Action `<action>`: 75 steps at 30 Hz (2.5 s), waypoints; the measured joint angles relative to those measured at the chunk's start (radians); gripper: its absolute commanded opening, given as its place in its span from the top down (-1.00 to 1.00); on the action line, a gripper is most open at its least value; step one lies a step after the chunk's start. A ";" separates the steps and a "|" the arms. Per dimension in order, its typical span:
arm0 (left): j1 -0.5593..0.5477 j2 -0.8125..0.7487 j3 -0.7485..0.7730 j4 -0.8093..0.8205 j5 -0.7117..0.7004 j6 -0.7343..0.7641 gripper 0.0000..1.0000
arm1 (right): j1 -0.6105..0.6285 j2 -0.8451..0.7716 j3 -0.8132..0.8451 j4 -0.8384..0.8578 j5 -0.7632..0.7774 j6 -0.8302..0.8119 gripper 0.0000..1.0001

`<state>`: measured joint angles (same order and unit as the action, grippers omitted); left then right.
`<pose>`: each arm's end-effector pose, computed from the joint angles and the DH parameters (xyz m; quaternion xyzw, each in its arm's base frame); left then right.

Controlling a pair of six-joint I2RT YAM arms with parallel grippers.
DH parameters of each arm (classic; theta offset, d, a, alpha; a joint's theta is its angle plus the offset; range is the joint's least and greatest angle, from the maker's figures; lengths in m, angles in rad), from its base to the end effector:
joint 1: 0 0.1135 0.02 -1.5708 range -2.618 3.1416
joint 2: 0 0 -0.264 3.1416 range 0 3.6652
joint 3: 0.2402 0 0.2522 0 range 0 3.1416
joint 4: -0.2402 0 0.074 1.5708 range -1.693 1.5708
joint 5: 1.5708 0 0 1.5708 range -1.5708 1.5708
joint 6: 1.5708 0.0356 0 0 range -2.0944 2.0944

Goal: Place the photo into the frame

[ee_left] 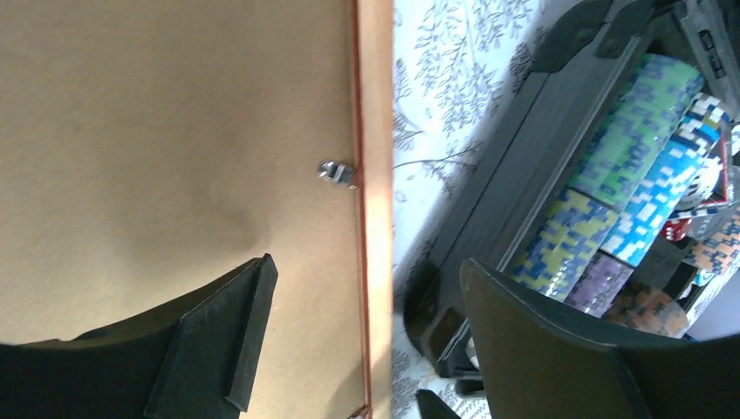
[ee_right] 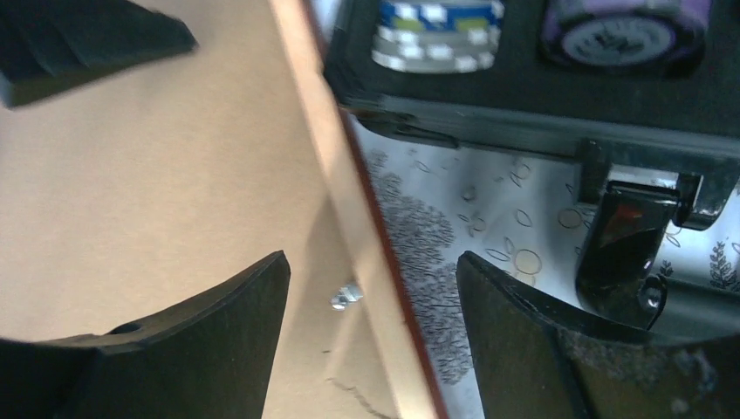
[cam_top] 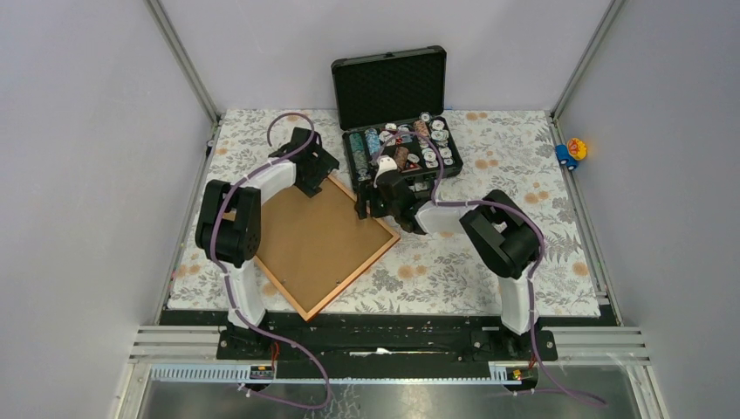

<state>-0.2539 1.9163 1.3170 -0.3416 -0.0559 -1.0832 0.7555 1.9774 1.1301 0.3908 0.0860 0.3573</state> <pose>0.3974 -0.1011 0.1847 -0.3908 0.8664 -0.1711 0.2595 0.3150 0.2925 0.1638 -0.1454 0.8357 0.2480 0.4679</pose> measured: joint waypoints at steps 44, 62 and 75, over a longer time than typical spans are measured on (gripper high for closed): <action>0.009 0.068 0.106 0.077 0.087 0.380 -0.77 | -0.043 0.169 0.193 -0.080 -0.157 0.009 -0.17; -0.035 -0.863 -0.446 -0.106 0.336 0.502 -0.98 | -0.041 0.132 0.175 -0.145 -0.154 0.007 -0.38; -0.086 -0.997 -0.658 -0.103 0.507 0.432 -0.97 | -0.045 -0.206 -0.144 -0.312 -0.212 0.114 -0.56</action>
<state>-0.3401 0.9192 0.6586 -0.4446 0.4511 -0.6510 0.7105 1.7714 0.9863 0.0788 -0.1265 0.4709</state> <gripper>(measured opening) 0.988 0.779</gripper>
